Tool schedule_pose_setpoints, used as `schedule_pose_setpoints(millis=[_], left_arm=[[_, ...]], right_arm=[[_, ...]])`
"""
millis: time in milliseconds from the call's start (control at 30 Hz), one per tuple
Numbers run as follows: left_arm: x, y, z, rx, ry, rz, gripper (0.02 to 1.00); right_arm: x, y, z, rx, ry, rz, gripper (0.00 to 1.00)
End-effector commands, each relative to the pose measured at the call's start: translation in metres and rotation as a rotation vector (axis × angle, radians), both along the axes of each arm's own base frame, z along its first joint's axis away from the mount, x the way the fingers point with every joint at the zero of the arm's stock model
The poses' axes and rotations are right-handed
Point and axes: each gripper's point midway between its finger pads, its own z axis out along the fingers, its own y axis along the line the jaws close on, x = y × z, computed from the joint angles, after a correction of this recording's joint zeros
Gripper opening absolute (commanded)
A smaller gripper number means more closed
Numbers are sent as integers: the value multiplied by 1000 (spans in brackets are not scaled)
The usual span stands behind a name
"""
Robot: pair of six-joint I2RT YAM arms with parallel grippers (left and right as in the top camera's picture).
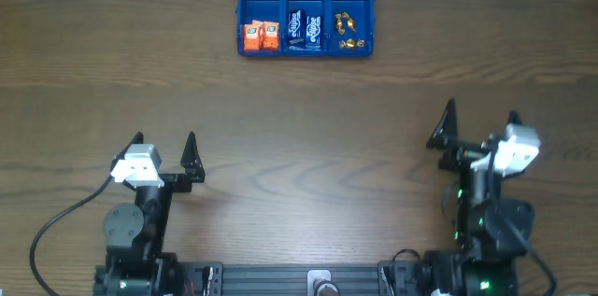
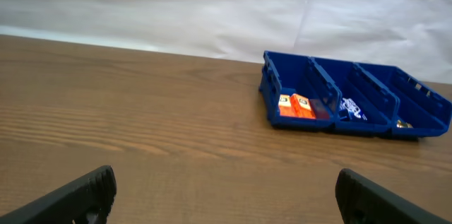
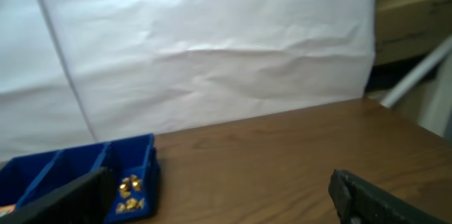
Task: Sort Candies Into Trays
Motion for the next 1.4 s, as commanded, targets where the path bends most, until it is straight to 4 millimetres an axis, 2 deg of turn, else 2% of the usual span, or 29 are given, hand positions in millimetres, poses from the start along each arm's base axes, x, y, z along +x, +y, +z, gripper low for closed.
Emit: schedule_pose_setpoints(millis=[33, 267, 400, 1400], left_arm=[[-1, 0, -16, 13, 49, -4, 998], [-1, 0, -16, 13, 49, -4, 998], [-1, 0, -16, 13, 49, -4, 998], [-1, 0, -16, 13, 49, -4, 998]], right_arm=[[-3, 16, -34, -26, -7, 81, 998], [-1, 26, -69, -27, -15, 124, 998], [1, 30, -103, -103, 106, 145, 998], [1, 31, -104, -133, 112, 156, 998]])
